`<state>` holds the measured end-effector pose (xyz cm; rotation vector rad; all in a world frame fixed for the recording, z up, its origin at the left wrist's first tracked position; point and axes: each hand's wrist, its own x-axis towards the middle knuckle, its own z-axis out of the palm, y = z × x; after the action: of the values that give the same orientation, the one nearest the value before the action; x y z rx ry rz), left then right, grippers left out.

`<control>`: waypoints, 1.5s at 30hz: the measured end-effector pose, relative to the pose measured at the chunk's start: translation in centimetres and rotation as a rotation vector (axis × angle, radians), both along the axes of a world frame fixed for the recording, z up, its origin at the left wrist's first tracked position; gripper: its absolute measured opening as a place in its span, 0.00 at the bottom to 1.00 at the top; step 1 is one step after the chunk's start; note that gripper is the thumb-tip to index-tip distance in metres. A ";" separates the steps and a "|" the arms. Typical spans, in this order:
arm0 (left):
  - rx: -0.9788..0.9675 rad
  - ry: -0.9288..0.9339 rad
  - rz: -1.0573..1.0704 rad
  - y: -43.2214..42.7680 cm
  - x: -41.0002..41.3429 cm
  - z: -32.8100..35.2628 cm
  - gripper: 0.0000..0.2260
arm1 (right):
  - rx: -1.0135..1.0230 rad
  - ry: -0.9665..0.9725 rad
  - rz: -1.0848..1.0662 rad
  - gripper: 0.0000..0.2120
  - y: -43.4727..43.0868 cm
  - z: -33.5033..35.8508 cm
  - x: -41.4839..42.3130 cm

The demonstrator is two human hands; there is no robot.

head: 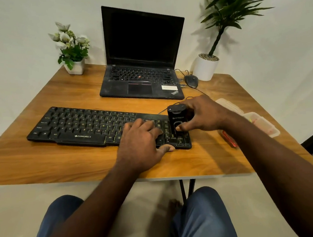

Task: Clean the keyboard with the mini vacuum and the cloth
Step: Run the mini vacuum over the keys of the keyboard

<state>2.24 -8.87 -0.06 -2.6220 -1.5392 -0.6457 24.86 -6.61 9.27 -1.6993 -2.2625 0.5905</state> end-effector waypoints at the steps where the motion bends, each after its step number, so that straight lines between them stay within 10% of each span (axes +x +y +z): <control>1: -0.002 -0.006 0.002 0.0 0.0 0.0 0.32 | -0.028 0.004 0.026 0.18 -1.0 0.1 -0.1; 14: 0.011 0.007 0.000 -0.1 0.0 0.1 0.33 | 0.184 -0.031 -0.140 0.25 1.6 -0.3 1.0; 24: 0.003 -0.005 0.001 0.0 0.0 -0.2 0.32 | -0.200 -0.040 0.072 0.21 -4.1 1.1 1.2; 30: 0.011 -0.029 -0.008 0.0 -0.1 -0.2 0.32 | 0.166 0.174 -0.089 0.17 -1.9 -0.3 0.5; 45: 0.016 -0.035 0.003 0.1 -0.2 -0.3 0.32 | 0.431 -0.117 -0.092 0.16 -4.6 -3.9 5.0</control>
<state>2.02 -8.75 -0.40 -2.6108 -1.5399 -0.7048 29.91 -11.16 5.42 -1.6363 -2.1688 -0.0222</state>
